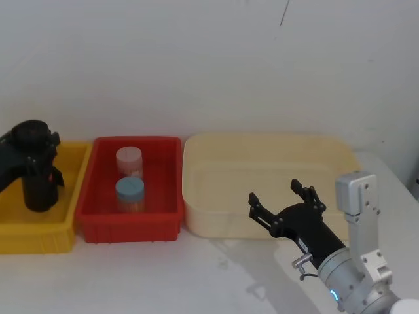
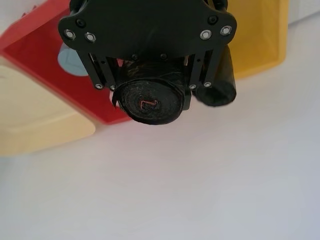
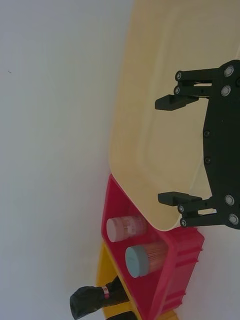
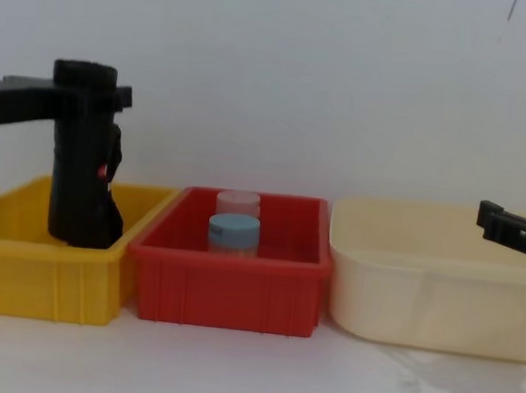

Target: Pick up the garbage bag with the one hand and transfer it to the other hand.

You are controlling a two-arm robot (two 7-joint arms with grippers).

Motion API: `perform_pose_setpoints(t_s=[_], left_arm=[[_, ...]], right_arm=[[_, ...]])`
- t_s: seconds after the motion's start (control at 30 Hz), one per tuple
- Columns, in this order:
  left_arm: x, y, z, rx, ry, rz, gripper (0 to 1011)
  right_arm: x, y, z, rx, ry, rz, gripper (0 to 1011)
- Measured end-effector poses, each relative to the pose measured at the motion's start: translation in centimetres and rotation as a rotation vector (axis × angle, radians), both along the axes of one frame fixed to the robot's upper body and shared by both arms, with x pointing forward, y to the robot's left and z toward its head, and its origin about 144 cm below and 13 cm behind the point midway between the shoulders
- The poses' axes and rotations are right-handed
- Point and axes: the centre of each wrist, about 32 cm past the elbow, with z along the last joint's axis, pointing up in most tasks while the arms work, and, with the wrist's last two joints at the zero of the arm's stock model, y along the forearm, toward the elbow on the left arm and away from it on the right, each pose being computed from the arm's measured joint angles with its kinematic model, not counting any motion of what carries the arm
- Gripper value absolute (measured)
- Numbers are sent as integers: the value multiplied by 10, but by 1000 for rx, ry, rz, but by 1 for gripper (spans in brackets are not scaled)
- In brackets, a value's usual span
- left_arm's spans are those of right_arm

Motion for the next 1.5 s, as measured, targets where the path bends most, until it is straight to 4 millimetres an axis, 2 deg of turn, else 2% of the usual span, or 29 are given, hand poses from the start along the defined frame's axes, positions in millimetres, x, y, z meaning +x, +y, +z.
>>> perform_pose_setpoints(t_s=[0.3,0.57,1.13,1.5], left_arm=[[-3,1,18,-42,-15,-33,553],[3,-6,33,-118,8,-93,553],[24,-51,47,-228,106,-283,553],[29,-70,55,-209,129,-387,553]], right_arm=[[0,0,0,0,0,0,1001],[0,0,1,-1,0,4,1001],[10,7,23,8,29,157,1001],[20,16,49,21,110,316,1001]])
